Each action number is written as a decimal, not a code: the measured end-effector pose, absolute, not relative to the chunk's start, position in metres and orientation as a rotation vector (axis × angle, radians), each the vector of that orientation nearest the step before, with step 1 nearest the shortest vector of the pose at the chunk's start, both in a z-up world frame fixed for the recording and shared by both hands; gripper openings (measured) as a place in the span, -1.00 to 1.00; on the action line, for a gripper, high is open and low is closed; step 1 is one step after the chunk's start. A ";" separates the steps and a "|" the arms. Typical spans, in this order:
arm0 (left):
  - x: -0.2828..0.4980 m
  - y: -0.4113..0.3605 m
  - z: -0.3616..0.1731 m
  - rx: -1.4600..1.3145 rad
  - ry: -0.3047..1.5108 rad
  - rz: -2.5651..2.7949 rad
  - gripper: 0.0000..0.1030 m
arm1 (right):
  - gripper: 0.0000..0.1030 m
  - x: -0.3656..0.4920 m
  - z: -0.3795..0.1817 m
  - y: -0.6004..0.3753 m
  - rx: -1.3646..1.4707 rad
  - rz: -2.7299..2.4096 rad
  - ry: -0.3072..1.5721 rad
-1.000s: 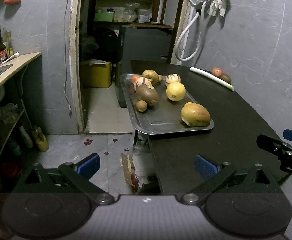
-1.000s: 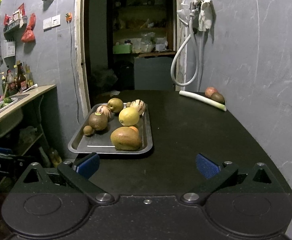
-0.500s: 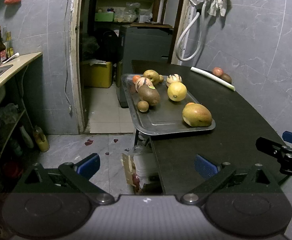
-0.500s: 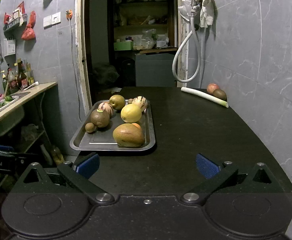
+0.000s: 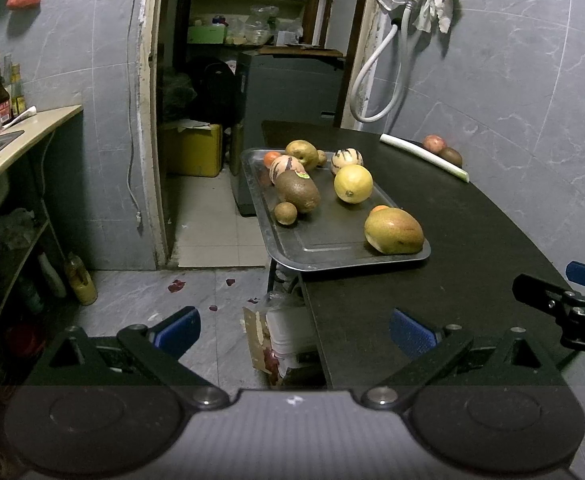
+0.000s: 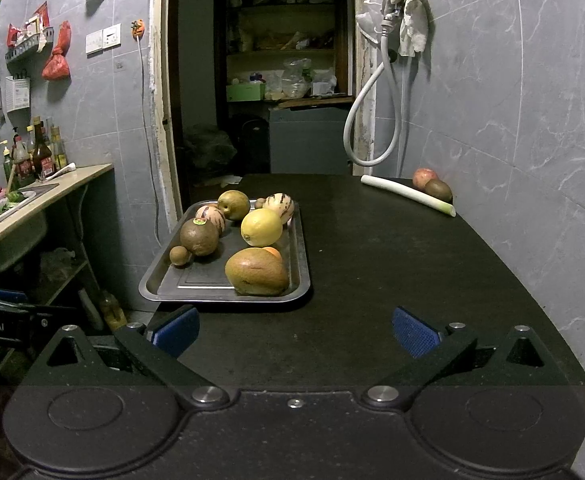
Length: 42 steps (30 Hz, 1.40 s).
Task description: Organize fruits
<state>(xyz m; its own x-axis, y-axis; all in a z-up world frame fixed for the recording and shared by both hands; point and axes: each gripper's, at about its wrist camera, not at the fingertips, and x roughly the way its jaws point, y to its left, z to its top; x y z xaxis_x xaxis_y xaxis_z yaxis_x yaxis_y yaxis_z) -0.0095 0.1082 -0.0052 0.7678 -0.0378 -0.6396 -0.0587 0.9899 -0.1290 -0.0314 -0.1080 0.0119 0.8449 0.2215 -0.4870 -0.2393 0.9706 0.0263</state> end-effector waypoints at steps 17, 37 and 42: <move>-0.009 0.109 -0.006 -0.145 0.696 0.012 0.99 | 0.99 -0.031 0.012 -0.107 -0.036 0.242 0.512; -0.008 0.109 -0.006 -0.145 0.695 0.009 0.99 | 0.99 -0.031 0.012 -0.107 -0.039 0.240 0.515; -0.005 0.106 -0.003 -0.060 0.689 0.063 0.99 | 0.99 -0.030 0.011 -0.108 -0.039 0.236 0.516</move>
<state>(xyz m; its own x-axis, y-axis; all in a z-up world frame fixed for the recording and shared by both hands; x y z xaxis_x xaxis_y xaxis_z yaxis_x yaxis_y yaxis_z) -0.0051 0.1057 -0.0031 0.7701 0.0378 -0.6369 -0.0777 0.9964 -0.0349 -0.0305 -0.1079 0.0109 0.8435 0.2138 -0.4928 -0.2332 0.9722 0.0226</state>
